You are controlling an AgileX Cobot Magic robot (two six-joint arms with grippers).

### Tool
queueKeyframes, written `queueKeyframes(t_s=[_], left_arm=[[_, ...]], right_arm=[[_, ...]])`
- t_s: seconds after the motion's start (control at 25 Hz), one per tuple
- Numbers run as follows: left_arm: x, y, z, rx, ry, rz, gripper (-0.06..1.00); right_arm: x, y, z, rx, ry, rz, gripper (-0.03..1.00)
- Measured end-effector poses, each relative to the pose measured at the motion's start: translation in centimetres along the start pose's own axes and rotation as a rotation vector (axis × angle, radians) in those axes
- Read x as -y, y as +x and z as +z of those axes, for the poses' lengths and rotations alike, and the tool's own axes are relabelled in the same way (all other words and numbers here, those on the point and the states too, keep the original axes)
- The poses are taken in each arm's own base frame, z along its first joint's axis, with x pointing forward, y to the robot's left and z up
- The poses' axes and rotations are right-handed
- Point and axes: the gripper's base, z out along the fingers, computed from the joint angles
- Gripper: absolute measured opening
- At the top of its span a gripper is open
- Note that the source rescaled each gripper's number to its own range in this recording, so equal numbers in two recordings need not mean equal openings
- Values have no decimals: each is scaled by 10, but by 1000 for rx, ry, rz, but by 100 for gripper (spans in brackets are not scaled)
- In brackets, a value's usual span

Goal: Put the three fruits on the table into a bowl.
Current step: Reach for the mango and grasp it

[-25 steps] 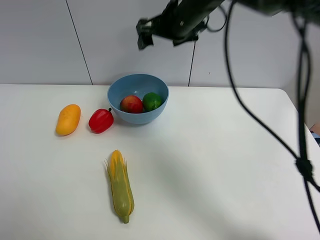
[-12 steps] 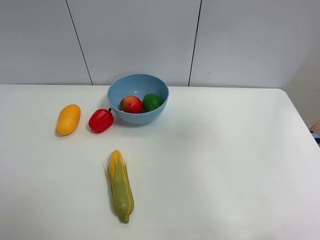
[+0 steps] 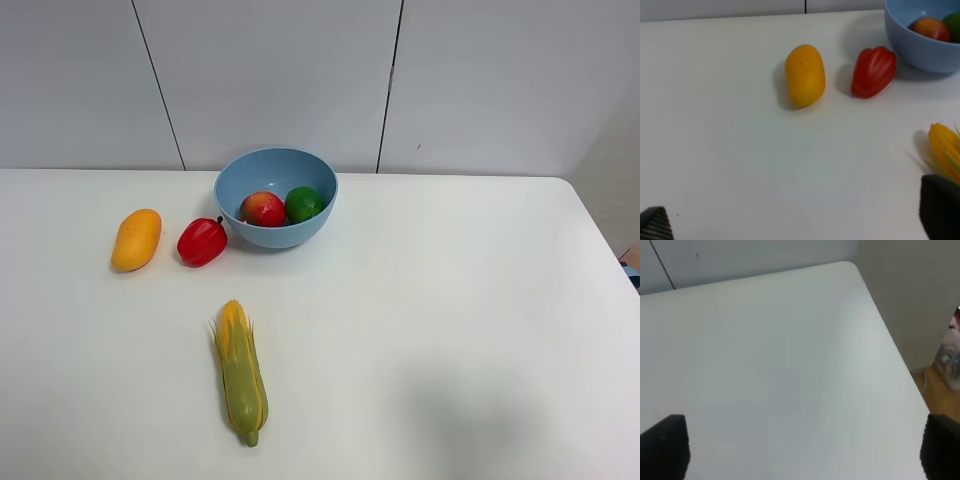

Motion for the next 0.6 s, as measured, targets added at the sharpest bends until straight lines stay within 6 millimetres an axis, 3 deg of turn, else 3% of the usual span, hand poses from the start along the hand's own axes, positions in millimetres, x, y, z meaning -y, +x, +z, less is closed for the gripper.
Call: queueKeyframes(t_s=[0.2,0.6], left_arm=[[0,0,0,0,0,0,100],[0,0,0,0,0,0,100]], right_arm=[[1,12,5,-57,8,-8,78],[1,12,5,-57,8,-8,77]])
